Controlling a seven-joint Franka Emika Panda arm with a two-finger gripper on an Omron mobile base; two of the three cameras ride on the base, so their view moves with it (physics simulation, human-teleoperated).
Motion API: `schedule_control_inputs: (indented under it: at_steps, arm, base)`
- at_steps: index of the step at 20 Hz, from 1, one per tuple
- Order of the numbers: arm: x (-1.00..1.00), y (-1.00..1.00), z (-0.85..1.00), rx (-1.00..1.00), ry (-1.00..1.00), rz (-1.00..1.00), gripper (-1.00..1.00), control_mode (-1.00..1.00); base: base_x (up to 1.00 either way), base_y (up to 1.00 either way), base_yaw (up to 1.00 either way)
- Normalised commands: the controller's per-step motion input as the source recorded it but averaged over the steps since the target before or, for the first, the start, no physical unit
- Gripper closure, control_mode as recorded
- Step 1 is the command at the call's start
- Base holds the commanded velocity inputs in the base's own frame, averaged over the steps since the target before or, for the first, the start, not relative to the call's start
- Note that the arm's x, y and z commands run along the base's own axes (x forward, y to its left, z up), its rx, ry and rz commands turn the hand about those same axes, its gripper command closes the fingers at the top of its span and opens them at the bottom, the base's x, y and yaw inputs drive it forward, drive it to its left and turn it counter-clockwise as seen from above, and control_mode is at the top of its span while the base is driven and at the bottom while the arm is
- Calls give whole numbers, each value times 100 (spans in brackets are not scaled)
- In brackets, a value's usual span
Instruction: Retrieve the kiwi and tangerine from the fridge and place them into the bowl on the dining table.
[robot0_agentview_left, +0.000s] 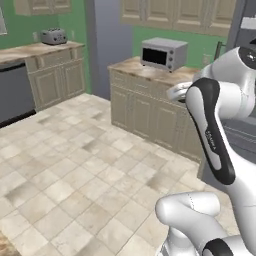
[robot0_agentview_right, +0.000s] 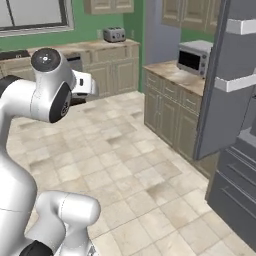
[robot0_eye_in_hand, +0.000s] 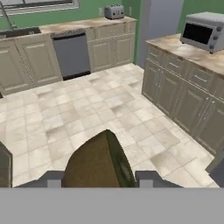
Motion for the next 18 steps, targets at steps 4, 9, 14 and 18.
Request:
schedule_control_inputs:
  at_steps: [4,9,14,18]
  arm:
    - [0,0,0,0,0,0,100,100]
    - [0,0,0,0,0,0,100,100]
    - [0,0,0,0,0,0,100,100]
    - [0,0,0,0,0,0,100,100]
  base:
    - [-83,-39,54]
    - [-86,-37,53]
    - [-92,-42,51]
    - [-92,-45,47]
